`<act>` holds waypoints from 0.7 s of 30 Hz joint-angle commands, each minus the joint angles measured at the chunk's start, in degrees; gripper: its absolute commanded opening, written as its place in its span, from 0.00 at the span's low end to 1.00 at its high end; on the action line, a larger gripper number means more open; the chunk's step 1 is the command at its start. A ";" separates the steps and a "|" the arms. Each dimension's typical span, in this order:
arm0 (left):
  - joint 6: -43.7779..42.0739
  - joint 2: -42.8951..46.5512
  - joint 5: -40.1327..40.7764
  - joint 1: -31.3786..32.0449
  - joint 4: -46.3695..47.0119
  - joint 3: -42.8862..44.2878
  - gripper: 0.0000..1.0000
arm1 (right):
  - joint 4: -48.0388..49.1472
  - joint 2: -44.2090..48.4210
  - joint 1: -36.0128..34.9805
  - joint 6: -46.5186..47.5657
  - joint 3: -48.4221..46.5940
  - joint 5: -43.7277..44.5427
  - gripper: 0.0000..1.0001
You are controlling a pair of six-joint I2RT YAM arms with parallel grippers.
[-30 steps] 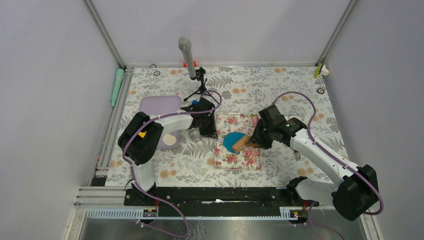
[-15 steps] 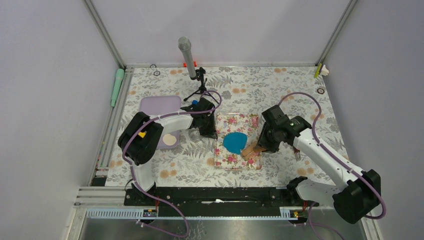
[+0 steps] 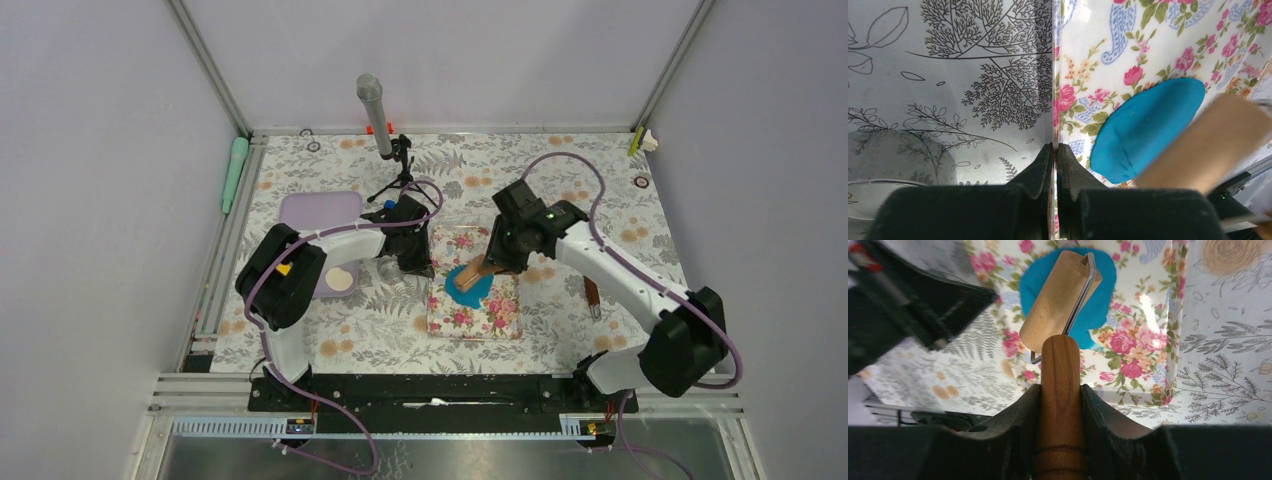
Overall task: Roll out the dumpling wrappers from the dough
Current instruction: Flatten out the dough on the work surface.
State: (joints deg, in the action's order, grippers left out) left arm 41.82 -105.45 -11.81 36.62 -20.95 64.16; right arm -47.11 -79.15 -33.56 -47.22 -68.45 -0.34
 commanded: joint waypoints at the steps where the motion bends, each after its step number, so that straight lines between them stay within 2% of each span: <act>1: -1.29 1.96 1.43 -0.41 -0.66 1.50 0.00 | 3.98 -1.84 -1.45 -0.63 5.15 -0.10 0.00; 6: -1.31 1.87 1.51 -0.41 -0.62 1.38 0.00 | 1.74 -1.89 -1.42 0.29 11.62 5.41 0.00; 11: -1.48 1.91 1.73 -0.41 -0.58 1.25 0.00 | 0.42 1.15 -0.77 -0.68 17.19 5.93 0.00; 21: -1.33 1.74 1.57 -0.45 -0.23 0.96 0.00 | -7.16 7.28 -0.69 -1.55 21.58 10.54 0.00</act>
State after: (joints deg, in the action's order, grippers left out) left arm 41.78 -105.45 -11.75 36.62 -20.93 64.14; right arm -35.79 -71.18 -34.72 -50.37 -51.27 -0.36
